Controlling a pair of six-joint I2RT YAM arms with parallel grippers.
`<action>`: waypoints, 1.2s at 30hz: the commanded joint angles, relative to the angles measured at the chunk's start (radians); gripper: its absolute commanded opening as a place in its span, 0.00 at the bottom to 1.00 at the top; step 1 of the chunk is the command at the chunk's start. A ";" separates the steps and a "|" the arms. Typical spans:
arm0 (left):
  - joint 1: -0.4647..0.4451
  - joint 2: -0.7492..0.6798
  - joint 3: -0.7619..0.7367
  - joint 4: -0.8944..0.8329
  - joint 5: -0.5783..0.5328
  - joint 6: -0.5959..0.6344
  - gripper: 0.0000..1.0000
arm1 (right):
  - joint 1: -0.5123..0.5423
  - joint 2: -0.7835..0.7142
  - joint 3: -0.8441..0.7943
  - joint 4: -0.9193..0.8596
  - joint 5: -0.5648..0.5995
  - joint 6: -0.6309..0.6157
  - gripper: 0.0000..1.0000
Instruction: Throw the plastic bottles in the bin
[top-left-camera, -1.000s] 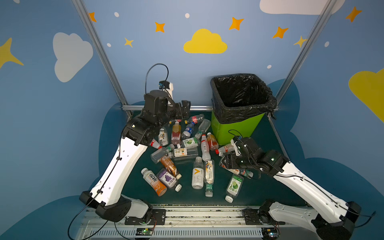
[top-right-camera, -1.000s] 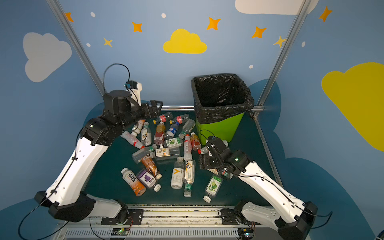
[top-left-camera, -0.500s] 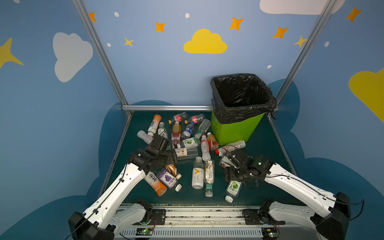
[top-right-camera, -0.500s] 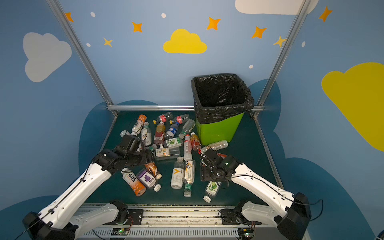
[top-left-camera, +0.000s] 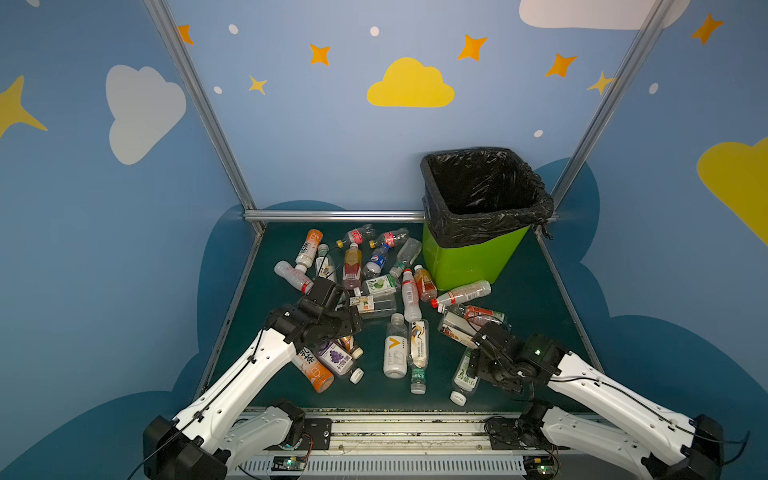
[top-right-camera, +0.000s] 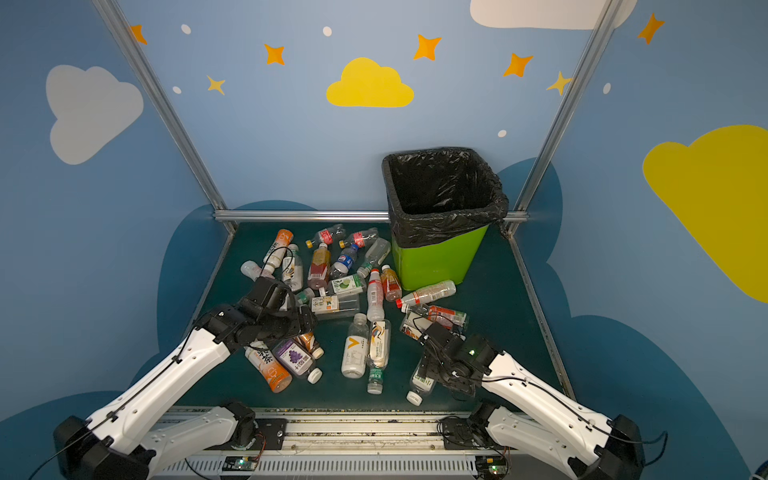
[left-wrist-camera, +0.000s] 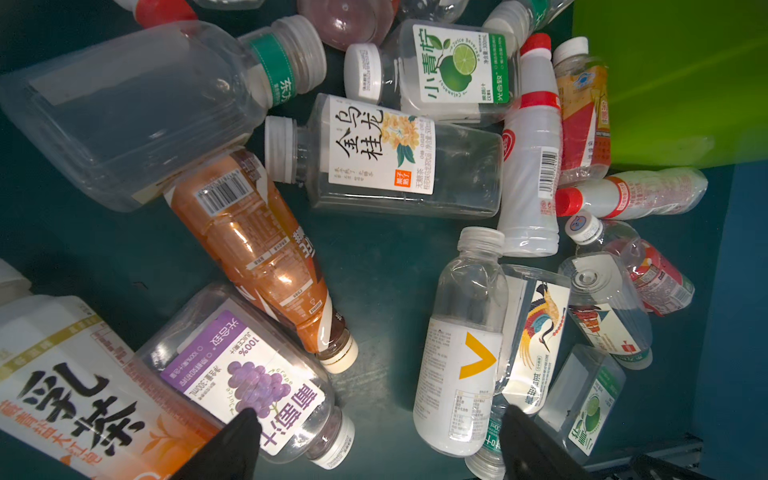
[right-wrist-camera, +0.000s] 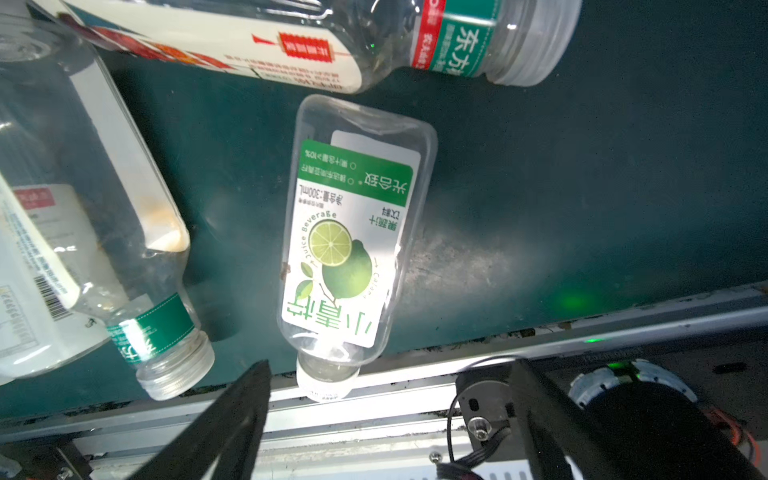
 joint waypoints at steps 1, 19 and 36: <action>0.004 -0.003 0.021 0.011 0.014 0.025 0.91 | 0.003 0.047 -0.014 0.072 0.012 0.025 0.91; 0.070 0.006 0.011 0.046 0.043 0.058 0.92 | -0.059 0.322 -0.012 0.192 -0.014 0.017 0.94; 0.136 0.048 0.025 0.058 0.093 0.103 0.92 | -0.087 0.326 -0.027 0.216 -0.086 -0.023 0.57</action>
